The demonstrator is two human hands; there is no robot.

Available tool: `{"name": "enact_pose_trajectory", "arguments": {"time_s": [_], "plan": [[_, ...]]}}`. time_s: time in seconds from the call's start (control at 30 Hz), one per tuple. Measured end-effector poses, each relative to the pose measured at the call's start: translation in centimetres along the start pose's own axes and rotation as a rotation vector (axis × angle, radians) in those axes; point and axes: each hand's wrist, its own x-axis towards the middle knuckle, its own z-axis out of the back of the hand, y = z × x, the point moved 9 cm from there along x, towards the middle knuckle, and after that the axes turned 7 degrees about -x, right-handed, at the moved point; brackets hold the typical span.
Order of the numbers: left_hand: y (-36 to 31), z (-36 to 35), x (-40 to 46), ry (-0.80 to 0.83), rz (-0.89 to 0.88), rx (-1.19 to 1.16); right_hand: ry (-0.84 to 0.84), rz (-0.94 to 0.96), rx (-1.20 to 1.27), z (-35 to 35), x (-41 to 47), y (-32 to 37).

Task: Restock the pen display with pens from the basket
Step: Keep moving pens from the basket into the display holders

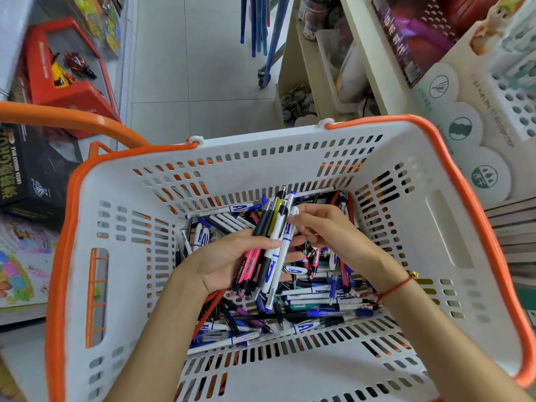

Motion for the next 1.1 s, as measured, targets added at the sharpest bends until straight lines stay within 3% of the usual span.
{"name": "enact_pose_trajectory", "arguments": {"time_s": [0.27,0.47,0.73,0.9,1.1], "plan": [[-0.2,-0.1,-0.1,-0.020,-0.003,0.047,-0.006,-0.016,0.035,0.0,-0.1,0.0],[-0.6,0.2,-0.2,-0.081,-0.077,0.219,-0.022,0.049,-0.006,-0.1,-0.2,0.5],[-0.7,-0.2,-0.3,-0.004,-0.056,0.281,-0.150,0.122,0.058,0.5,-0.3,1.1],[-0.5,-0.1,-0.7,0.042,-0.019,0.321,-0.323,0.179,0.213,2.5,-0.3,0.7],[-1.0,0.6,-0.7,0.055,-0.037,0.238,-0.653,0.299,0.441,6.8,-2.1,0.7]]}}
